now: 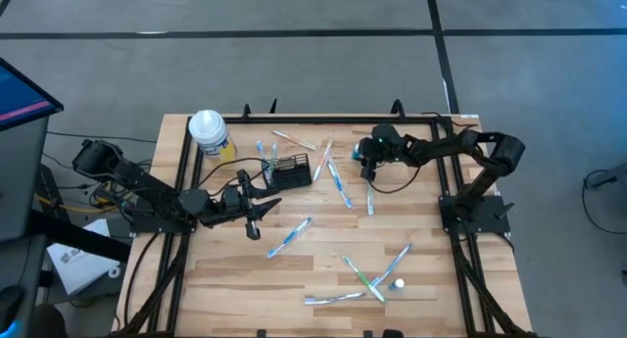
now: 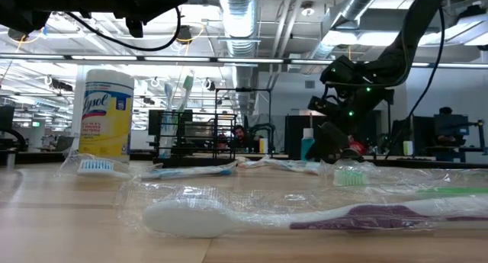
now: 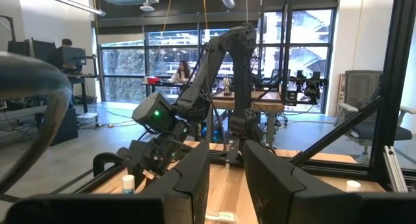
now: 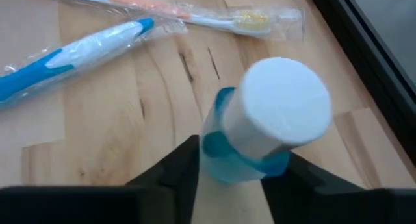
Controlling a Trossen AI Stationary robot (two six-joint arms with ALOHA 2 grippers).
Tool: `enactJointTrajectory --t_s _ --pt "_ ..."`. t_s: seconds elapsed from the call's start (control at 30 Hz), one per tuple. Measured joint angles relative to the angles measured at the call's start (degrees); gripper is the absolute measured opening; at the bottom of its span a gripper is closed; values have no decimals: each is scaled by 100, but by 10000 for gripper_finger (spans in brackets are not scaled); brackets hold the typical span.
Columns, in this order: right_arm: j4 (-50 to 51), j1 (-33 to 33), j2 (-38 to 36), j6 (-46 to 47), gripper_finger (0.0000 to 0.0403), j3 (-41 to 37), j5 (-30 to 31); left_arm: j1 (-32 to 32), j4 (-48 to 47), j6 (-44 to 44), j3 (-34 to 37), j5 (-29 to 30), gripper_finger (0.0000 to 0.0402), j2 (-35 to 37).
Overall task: Pick & Place toothbrushing station
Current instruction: Put the top mouthwash bottle into the mesh organizer
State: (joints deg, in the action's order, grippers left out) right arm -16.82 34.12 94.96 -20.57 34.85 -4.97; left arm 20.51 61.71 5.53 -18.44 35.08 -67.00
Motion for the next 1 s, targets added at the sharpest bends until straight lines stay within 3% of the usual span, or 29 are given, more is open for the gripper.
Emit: enactJointTrajectory --t_s 0.17,0.3,0.7,1.0 --pt "-11 -1 2 -29 75 0 -300 0 0 0 0 1 89 0" --pt "-11 -3 2 -42 56 0 -404 0 0 0 0 -1 89 0" --pt "145 -6 -9 154 53 119 -407 0 -2 5 0 0 89 0" --pt "1376 -175 -11 155 52 758 -398 0 -28 -152 4 1 89 -2"
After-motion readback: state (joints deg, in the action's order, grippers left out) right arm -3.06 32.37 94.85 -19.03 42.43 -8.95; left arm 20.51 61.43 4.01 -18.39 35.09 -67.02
